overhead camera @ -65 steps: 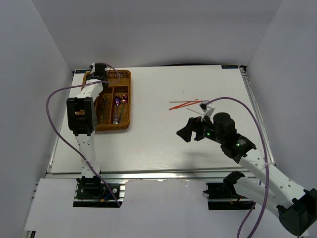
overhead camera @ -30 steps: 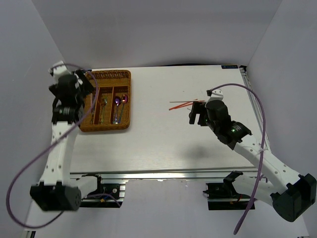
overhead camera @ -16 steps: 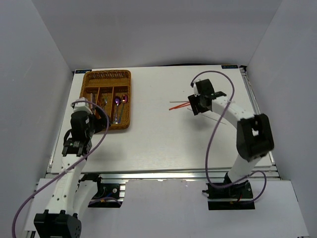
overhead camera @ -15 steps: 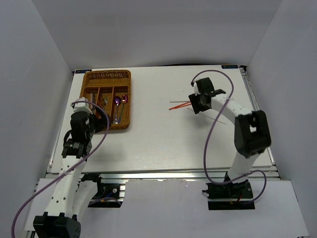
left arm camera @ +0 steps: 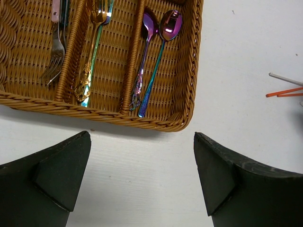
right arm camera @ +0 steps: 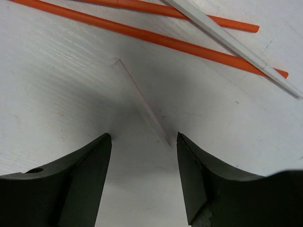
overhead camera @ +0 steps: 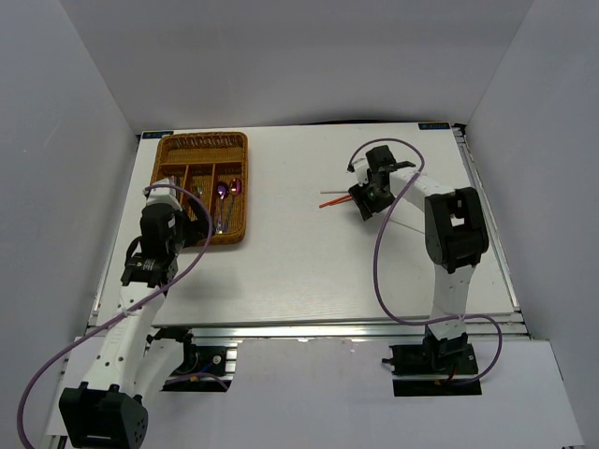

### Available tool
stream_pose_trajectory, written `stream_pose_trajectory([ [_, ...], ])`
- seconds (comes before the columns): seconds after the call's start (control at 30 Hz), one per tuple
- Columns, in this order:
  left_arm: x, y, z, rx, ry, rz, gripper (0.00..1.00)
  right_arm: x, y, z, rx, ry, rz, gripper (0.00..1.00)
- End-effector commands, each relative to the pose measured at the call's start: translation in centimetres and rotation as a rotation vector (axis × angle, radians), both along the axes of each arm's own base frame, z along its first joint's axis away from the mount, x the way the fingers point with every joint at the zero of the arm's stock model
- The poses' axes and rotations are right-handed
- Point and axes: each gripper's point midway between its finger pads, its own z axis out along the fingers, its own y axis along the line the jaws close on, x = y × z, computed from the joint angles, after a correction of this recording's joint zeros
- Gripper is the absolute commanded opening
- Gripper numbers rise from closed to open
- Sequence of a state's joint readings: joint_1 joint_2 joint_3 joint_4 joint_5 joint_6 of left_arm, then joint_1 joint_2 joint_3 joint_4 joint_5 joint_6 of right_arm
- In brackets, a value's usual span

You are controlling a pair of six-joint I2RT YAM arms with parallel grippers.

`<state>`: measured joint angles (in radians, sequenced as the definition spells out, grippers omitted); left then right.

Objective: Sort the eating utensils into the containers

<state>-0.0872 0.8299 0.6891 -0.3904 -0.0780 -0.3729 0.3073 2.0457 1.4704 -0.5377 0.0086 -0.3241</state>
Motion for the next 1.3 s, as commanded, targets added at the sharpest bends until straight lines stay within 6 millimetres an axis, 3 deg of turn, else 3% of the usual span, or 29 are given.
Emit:
stream_pose_trajectory([
  [0.0, 0.2, 0.0, 1.5, 0.007, -0.042, -0.007, 0.98, -1.3, 0.0, -1.7, 0.022, 0.076, 0.046, 0.63],
  [0.13, 0.2, -0.2, 1.5, 0.003, -0.043, -0.015, 0.98, -2.8, 0.4, -3.1, 0.060, 0.150, 0.061, 0.56],
  [0.27, 0.2, 0.0, 1.7, 0.006, -0.046, -0.007, 0.98, -5.2, 1.2, -3.4, 0.087, 0.202, 0.073, 0.34],
  [0.4, 0.1, 0.3, 1.5, 0.014, -0.041, 0.010, 0.98, -7.8, 2.3, -3.6, 0.067, 0.227, 0.106, 0.28],
  [0.57, -0.2, 0.6, 1.4, 0.015, -0.032, 0.030, 0.98, -11.0, 3.6, -4.9, 0.046, 0.257, 0.114, 0.12],
  [0.67, -0.3, 0.5, 1.6, 0.006, -0.041, 0.028, 0.98, -12.9, 5.1, -5.9, 0.037, 0.272, 0.151, 0.01],
  [0.73, -0.4, 0.0, 1.7, -0.015, -0.048, 0.004, 0.98, -13.4, 6.5, -5.6, 0.066, 0.264, 0.169, 0.00],
  [0.83, -0.4, -1.3, 2.0, -0.062, -0.058, -0.050, 0.98, -12.6, 9.0, -3.4, 0.127, 0.179, 0.149, 0.00],
  [1.0, -0.9, -6.8, 2.2, -0.312, -0.056, -0.257, 0.98, -10.9, 12.4, 4.5, 0.344, 0.012, 0.037, 0.00],
  [1.03, -0.5, -7.6, 3.4, -0.349, -0.113, -0.288, 0.98, -10.9, 12.9, 5.5, 0.376, -0.001, 0.030, 0.00],
  [1.07, -0.5, -8.2, 3.7, -0.388, -0.127, -0.308, 0.98, -10.9, 13.6, 7.1, 0.422, -0.029, 0.039, 0.00],
  [1.1, -0.9, -9.3, 3.6, -0.456, -0.119, -0.339, 0.98, -11.0, 14.0, 7.8, 0.445, -0.036, 0.032, 0.00],
  [1.23, -0.7, -12.1, 6.3, -0.568, -0.230, -0.449, 0.98, -11.8, 14.9, 10.2, 0.520, -0.058, 0.030, 0.00],
  [1.27, -0.9, -12.8, 6.7, -0.588, -0.245, -0.474, 0.98, -12.7, 15.5, 11.6, 0.573, -0.057, 0.056, 0.00],
])
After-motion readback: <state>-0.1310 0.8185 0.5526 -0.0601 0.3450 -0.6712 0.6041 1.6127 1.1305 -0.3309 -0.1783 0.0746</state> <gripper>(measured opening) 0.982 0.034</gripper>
